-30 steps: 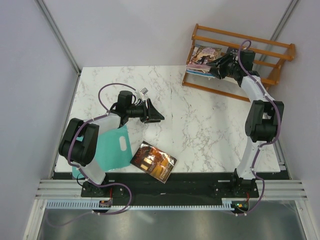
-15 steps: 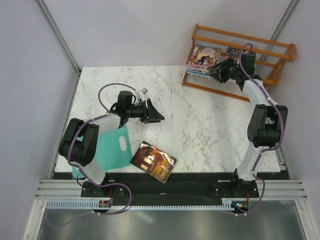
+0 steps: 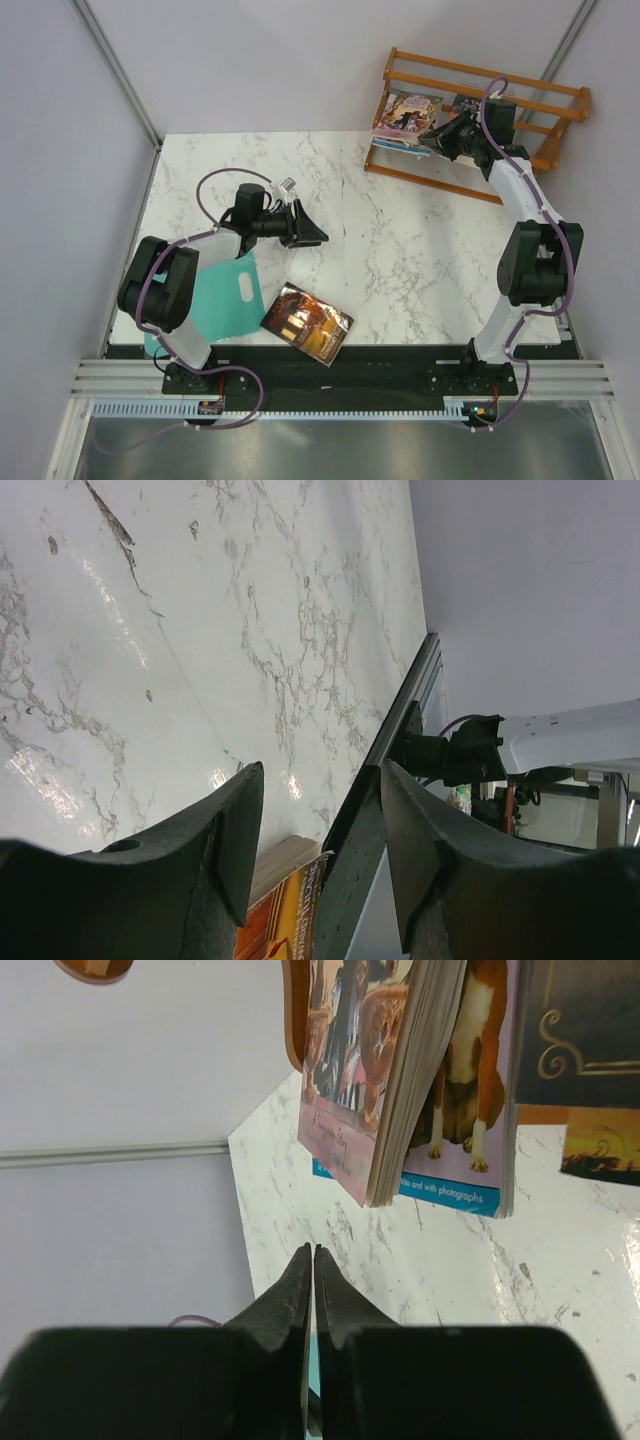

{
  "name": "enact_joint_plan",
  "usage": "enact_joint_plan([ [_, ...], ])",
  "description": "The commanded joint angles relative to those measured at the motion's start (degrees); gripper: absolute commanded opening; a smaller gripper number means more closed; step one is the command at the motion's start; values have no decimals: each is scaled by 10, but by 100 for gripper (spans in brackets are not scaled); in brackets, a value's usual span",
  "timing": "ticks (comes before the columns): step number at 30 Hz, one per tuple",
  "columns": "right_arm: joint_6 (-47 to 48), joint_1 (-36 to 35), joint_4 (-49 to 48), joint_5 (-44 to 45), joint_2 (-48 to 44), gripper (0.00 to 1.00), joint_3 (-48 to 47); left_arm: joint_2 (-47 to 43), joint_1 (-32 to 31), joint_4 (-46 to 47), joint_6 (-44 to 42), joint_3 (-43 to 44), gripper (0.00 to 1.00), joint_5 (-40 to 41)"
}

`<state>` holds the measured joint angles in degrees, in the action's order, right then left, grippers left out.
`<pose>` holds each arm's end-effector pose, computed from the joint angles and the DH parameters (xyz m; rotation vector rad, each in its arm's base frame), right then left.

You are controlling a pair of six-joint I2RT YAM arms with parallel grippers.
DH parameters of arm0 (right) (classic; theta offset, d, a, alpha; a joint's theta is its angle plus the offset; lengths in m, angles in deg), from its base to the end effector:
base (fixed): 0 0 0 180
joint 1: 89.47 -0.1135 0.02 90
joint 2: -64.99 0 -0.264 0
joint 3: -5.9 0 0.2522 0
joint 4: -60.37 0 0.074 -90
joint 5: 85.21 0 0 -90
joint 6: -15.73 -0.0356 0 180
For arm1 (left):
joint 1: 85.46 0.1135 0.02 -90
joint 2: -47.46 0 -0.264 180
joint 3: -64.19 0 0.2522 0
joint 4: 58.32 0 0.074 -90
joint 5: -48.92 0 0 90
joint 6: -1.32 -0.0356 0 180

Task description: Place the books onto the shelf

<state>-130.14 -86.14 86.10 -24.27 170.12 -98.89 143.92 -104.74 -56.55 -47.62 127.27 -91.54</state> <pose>0.4358 -0.0080 0.3207 0.7461 2.0048 1.0740 0.3143 -0.1390 0.1864 0.1542 2.2843 -1.5237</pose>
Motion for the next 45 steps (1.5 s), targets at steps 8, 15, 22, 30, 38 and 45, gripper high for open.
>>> enact_joint_plan([
  [8, 93, -86, 99, 63, 68, 0, -135, -3, 4, 35, 2, -11, 57, -3],
  [15, 146, -98, 168, 136, 90, 0, -160, 1, 4, 36, 2, -12, 57, -3],
  [22, 153, -97, 178, 181, 103, 0, -172, 1, 3, 42, 2, -12, 57, -4],
  [30, 144, -93, 178, 192, 117, 0, -192, 3, 4, 42, 3, -12, 57, -6],
  [38, 143, -76, 184, 204, 112, 0, -185, 4, 4, 42, 3, -12, 57, -6],
  [45, 143, -61, 183, 206, 100, 0, -175, 1, 3, 43, 5, -14, 57, -6],
])
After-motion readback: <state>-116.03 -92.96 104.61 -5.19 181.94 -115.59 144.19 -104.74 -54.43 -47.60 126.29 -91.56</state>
